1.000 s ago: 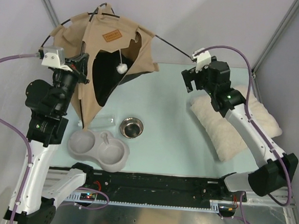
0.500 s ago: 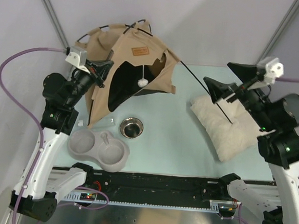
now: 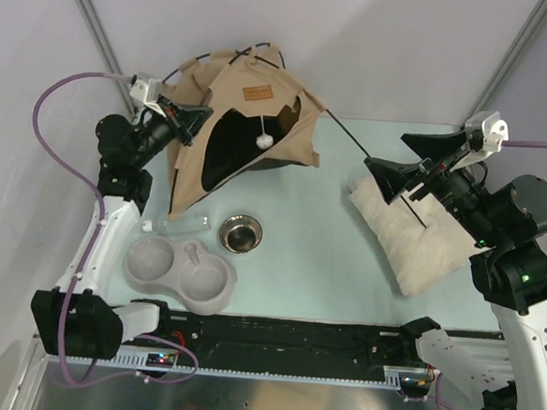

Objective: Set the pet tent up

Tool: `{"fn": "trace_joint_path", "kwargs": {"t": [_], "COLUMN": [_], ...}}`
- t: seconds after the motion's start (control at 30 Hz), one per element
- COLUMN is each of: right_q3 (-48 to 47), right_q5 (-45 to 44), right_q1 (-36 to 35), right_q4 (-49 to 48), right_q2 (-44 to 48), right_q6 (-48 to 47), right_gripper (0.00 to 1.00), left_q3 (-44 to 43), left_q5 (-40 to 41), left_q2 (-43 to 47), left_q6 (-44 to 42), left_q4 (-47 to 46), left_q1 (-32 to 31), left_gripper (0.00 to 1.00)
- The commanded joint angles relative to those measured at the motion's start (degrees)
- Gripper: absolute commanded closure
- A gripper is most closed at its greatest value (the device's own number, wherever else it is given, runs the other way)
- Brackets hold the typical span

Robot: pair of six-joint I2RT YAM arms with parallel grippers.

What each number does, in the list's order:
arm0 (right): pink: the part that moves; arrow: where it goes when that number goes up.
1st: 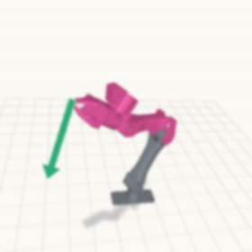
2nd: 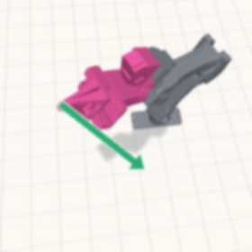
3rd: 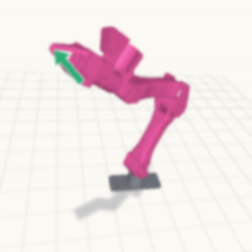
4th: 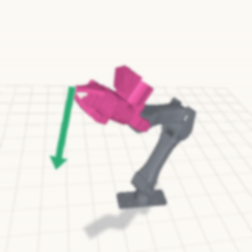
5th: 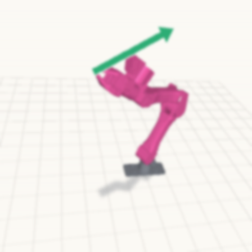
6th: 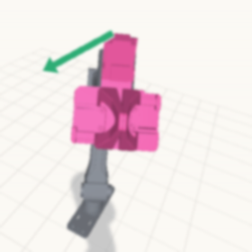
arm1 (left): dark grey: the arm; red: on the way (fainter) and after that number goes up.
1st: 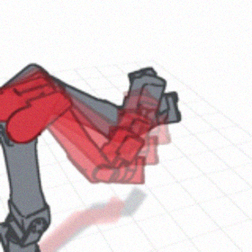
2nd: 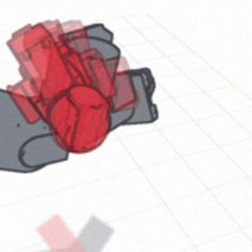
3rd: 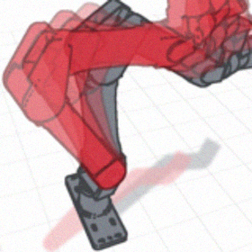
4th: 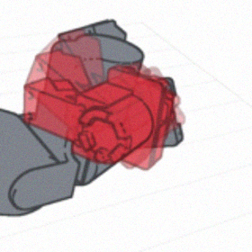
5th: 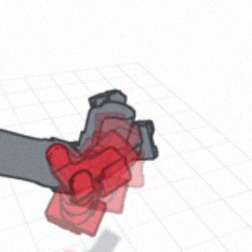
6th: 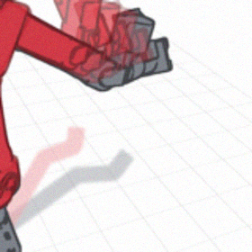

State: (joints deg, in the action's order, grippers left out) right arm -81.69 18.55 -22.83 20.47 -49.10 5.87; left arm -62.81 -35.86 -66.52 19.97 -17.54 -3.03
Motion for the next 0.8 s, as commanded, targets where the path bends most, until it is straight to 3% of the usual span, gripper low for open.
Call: {"fn": "trace_joint_path", "kwargs": {"t": [0.0,0.47,0.77], "right_q3": [1.0,2.0,2.7], "right_q5": [0.9,-6.6,-12.4], "right_q1": [0.2,0.2,0.4], "right_q4": [0.1,3.4,12.6], "right_q2": [1.2,-3.3,-7.5], "right_q6": [2.8,8.7,6.0], "right_gripper": [0.01,0.01,0.01], "left_q3": [2.6,9.9,11.8], "left_q5": [-7.7,-9.1,-10.9], "left_q2": [0.0,2.2,2.0], "left_q6": [6.9,6.8,5.2], "left_q4": [-11.0,-11.7,-11.6], "left_q1": [6.5,17.8,24.6], "left_gripper": [1.00,1.00,0.90]}}
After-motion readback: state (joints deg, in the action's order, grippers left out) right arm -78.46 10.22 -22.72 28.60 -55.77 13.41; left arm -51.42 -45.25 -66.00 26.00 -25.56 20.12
